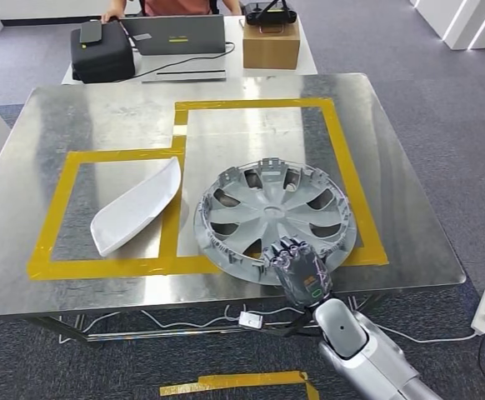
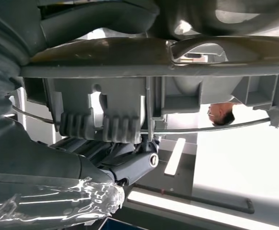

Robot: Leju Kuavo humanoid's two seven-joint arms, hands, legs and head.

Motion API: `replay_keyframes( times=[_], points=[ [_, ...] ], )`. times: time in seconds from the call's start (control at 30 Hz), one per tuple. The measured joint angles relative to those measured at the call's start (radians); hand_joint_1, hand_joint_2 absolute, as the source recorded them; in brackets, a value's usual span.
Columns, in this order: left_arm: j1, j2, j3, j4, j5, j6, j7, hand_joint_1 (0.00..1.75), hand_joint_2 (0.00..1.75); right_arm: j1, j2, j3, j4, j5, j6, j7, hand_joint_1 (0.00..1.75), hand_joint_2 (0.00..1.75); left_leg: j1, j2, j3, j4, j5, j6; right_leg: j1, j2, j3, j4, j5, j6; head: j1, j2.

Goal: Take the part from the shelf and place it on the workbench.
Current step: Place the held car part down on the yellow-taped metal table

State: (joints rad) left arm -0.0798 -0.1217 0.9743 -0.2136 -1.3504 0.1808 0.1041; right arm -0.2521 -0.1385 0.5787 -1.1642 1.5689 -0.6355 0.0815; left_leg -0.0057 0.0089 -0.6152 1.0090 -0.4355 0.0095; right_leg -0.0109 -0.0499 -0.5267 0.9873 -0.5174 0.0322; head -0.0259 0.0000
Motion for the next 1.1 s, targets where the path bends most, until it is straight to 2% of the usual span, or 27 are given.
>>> replay_keyframes(
  times=[0.03,0.27,0.5,0.77,1.0,1.1],
  points=[
    [0.000,0.000,0.000,0.000,0.000,0.000,-0.003,0.00,0.00,-0.001,0.000,0.001,0.001,0.000,0.000,0.003,0.00,0.00,0.000,0.000,0.000,0.000,0.000,0.000,0.000,0.000,0.000,0.000,0.000,0.000,0.000,0.000],
    [0.000,0.001,0.000,0.000,0.002,-0.021,-0.014,0.00,0.00,-0.004,0.003,0.001,0.006,-0.015,0.018,0.010,0.00,0.00,0.000,0.000,0.000,0.000,0.000,0.000,0.000,0.000,0.000,0.000,0.000,0.000,0.000,0.000],
    [0.001,0.003,0.004,0.000,0.018,-0.087,-0.003,0.00,0.00,-0.018,0.021,-0.028,0.017,-0.132,0.110,-0.062,0.00,0.00,0.000,0.000,0.000,0.000,0.000,0.000,0.000,0.000,0.000,0.000,0.000,0.000,0.000,0.000],
    [0.000,0.008,0.011,0.000,0.023,-0.151,0.016,0.00,0.00,-0.057,0.035,-0.042,0.019,-0.151,0.137,-0.076,0.00,0.00,0.000,0.000,0.000,0.000,0.000,0.000,0.000,0.000,0.000,0.000,0.000,0.000,0.000,0.000],
    [0.000,0.013,0.019,0.000,0.024,-0.161,0.018,0.00,0.00,-0.099,0.042,-0.047,-0.021,-0.129,0.135,-0.053,0.00,0.00,0.000,0.000,0.000,0.000,0.001,0.000,0.000,0.000,0.000,0.000,0.000,0.000,0.000,0.000],
    [-0.006,-0.005,0.064,0.000,0.147,-0.106,0.021,0.00,0.00,-0.115,0.043,-0.055,-0.044,-0.105,0.143,-0.023,0.00,0.00,0.000,0.000,0.000,0.000,0.001,0.000,0.000,0.000,0.000,0.000,0.000,0.000,0.000,0.000]
  ],
)
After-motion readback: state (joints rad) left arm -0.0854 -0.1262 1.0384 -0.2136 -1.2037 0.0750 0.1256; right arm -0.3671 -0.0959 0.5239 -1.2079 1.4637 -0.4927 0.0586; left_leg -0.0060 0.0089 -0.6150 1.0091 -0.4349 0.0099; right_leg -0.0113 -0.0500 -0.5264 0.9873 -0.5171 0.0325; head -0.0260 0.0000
